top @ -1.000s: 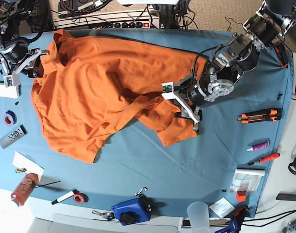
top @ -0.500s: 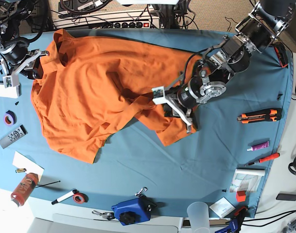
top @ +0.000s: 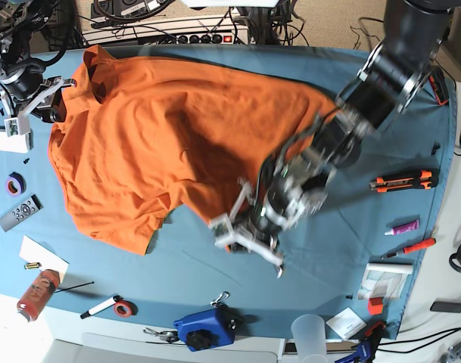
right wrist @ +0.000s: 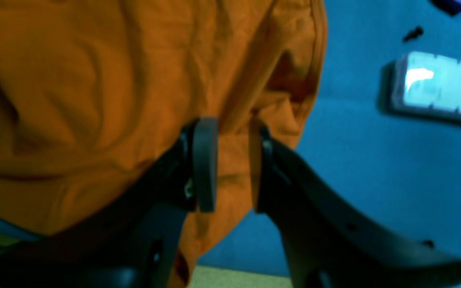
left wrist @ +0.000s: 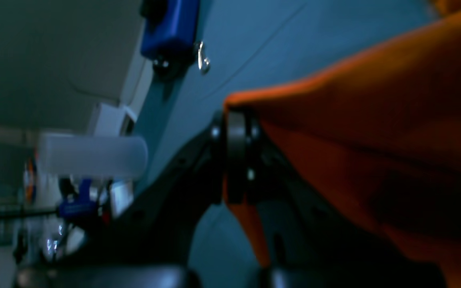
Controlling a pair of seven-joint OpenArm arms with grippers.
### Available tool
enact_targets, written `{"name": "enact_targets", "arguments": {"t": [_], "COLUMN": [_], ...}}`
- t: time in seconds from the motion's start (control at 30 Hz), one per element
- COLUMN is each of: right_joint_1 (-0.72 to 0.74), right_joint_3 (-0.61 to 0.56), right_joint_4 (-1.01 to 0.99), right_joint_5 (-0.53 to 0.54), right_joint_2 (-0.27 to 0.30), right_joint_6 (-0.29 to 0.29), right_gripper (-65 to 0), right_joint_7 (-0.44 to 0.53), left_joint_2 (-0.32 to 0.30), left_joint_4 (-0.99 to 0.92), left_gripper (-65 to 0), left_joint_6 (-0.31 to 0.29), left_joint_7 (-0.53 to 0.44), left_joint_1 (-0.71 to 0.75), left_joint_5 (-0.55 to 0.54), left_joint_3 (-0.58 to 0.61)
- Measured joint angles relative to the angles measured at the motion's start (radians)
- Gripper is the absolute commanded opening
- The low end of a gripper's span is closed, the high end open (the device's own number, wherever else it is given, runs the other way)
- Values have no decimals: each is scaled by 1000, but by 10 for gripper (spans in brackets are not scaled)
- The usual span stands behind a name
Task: Layout the t-shirt on the table in an organized manner, then fold the t-shirt properly
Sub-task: 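Release with the left gripper and grasp the t-shirt hem near the blue device, then drag the hem with the left gripper toward the box cutter, straightening the shirt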
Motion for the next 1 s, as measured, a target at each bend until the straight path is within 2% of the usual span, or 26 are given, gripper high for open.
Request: {"name": "enact_targets", "arguments": {"t": [0.07,0.13,0.2,0.33,0.43,0.47,0.53,0.6,0.63,0.7,0.77,0.87,1.0], "right_joint_1": [0,0,0,0,0,0,0,0,0,0,-1,0,-1], "right_joint_3": [0,0,0,0,0,0,0,0,0,0,0,0,0], "right_joint_4": [0,0,0,0,0,0,0,0,0,0,0,0,0], "right_joint_5": [0,1,-1,0,0,0,1,1,0,0,1,1,0], "right_joint_2": [0,0,0,-1,-1,-1,-1,-1,-1,-1,-1,-1,-1], "right_joint_6": [0,0,0,0,0,0,0,0,0,0,0,0,0], "right_gripper": [-507,-507,-507,-507,-507,-507,-507,-507,-507,-507,-507,-507,-507], "right_joint_7": [0,0,0,1,5,8,8,8,8,8,13,16,27], "left_joint_2": [39,66,83,114,130,129,126,124,124,126,127,124,113], "left_joint_4": [-132,-233,-302,-395,-439,-440,-442,-444,-444,-444,-443,-416,-334], "left_gripper": [-650,-650,-650,-650,-650,-606,-451,-334,-309,-307,-307,-326,-372], "left_joint_6": [24,100,136,133,99,95,97,140,154,201,275,357,350], "left_joint_7": [-18,-61,-80,-113,-127,-126,-114,-111,-111,-106,-71,108,306], "left_joint_1": [-69,-129,-189,-282,-306,-305,-294,-282,-278,-275,-276,-278,-274], "left_joint_5": [-3,6,6,9,-38,-54,-62,-62,-61,-64,-64,-65,-72], "left_joint_3": [1,1,1,-1,-1,-1,-1,-1,-1,-1,-1,-1,-1]}}
